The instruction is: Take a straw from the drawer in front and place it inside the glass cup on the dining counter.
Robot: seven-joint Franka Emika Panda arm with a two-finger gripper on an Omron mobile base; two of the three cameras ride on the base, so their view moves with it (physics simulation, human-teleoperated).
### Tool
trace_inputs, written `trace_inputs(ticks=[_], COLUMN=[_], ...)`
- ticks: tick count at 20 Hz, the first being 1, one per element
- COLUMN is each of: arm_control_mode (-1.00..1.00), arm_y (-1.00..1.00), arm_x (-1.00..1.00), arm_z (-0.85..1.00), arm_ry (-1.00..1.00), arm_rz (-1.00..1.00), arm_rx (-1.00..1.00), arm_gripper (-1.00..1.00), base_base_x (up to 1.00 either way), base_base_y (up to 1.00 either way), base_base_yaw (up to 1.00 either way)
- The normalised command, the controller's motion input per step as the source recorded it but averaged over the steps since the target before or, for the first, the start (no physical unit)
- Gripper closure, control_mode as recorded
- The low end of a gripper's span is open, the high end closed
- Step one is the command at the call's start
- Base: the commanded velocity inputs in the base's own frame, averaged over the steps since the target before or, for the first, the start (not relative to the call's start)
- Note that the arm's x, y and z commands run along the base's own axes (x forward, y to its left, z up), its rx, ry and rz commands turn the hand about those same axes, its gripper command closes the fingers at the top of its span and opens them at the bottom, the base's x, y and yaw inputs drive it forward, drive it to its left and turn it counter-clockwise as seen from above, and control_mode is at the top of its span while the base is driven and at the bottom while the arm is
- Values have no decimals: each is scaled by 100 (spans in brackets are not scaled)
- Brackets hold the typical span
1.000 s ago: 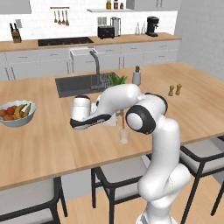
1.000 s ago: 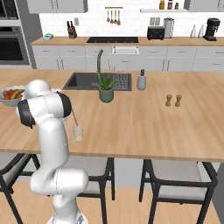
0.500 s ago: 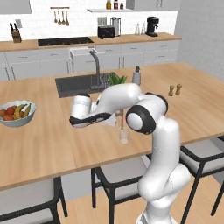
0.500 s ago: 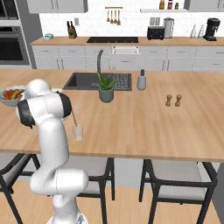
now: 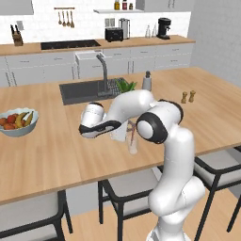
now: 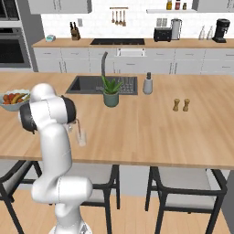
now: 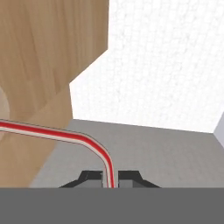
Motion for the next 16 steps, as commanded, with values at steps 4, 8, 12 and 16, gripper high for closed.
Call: trace_inputs(ticks=[4,8,12,16], arm_control_mode=[-100,-100,-100,-100], arm_y=[-4,0,0,-5], arm_x=[0,-1,0,-13], arm_z=[-23,0,0,3], arm_ry=[0,0,0,0], arm_rz=[-1,-1,-1,-2], arm_rx=[7,4,5,6], arm_gripper=[100,-100,-100,-100], base_base_x=[0,0,0,0], base_base_y=[0,0,0,0], base_base_yaw=[0,0,0,0])
